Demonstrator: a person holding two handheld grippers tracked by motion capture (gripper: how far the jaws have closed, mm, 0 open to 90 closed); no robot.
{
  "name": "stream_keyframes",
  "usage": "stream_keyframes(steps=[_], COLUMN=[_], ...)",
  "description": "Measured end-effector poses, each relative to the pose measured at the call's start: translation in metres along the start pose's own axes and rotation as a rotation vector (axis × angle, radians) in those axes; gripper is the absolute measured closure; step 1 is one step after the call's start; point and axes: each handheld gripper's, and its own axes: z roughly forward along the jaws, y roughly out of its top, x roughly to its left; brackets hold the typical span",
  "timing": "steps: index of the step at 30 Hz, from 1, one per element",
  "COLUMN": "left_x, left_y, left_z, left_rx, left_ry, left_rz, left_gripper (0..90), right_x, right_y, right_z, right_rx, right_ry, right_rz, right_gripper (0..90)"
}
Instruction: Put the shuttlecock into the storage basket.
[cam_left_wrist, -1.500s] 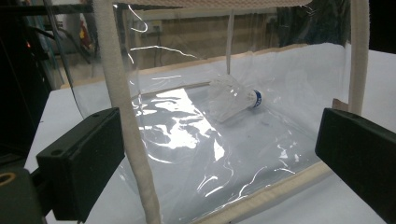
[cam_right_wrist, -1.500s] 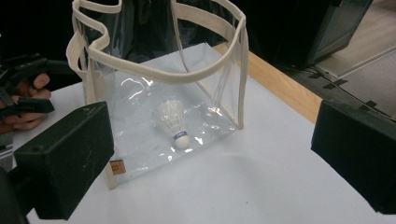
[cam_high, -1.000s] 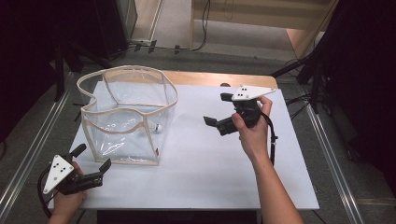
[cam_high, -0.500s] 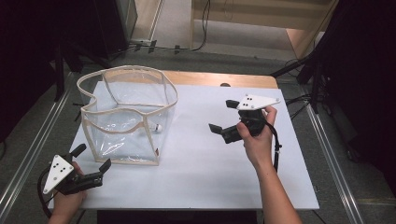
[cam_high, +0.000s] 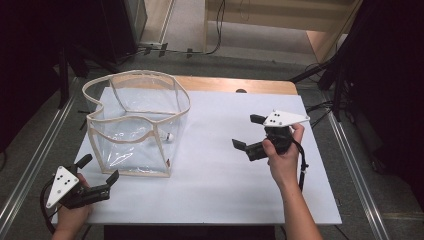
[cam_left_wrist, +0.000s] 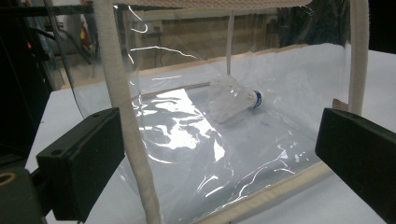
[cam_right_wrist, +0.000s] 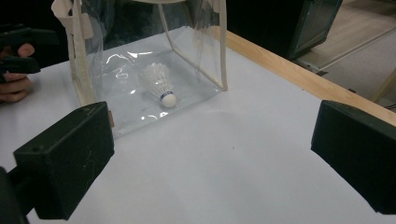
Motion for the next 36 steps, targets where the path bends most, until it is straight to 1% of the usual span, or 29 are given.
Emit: stream_keyframes(steps=[5, 16, 20, 36], left_x=[0.000, 0.000, -0.001, -0.001], left_y=[0.000, 0.000, 0.000, 0.000], left_z=[0.000, 0.000, 0.000, 0.000], left_rx=[0.000, -0.001, -0.002, -0.002], left_ry=[0.001, 0.000, 0.001, 0.002], left_rz=[0.000, 0.003, 0.004, 0.004], left_gripper=[2.2, 2.1, 2.2, 2.2], right_x=[-0.001, -0.003, -0.005, -0.009], right_y=[-0.011, -0.035, -0.045, -0.074], right_z=[-0.003, -0.009, -0.012, -0.027], right_rx=[0.001, 0.002, 0.000, -0.005], right_ry=[-0.004, -0.018, -0.033, -0.064], right_rz=[0.012, 0.058, 0.074, 0.109], right_gripper=[0.0, 0.0, 0.0, 0.0])
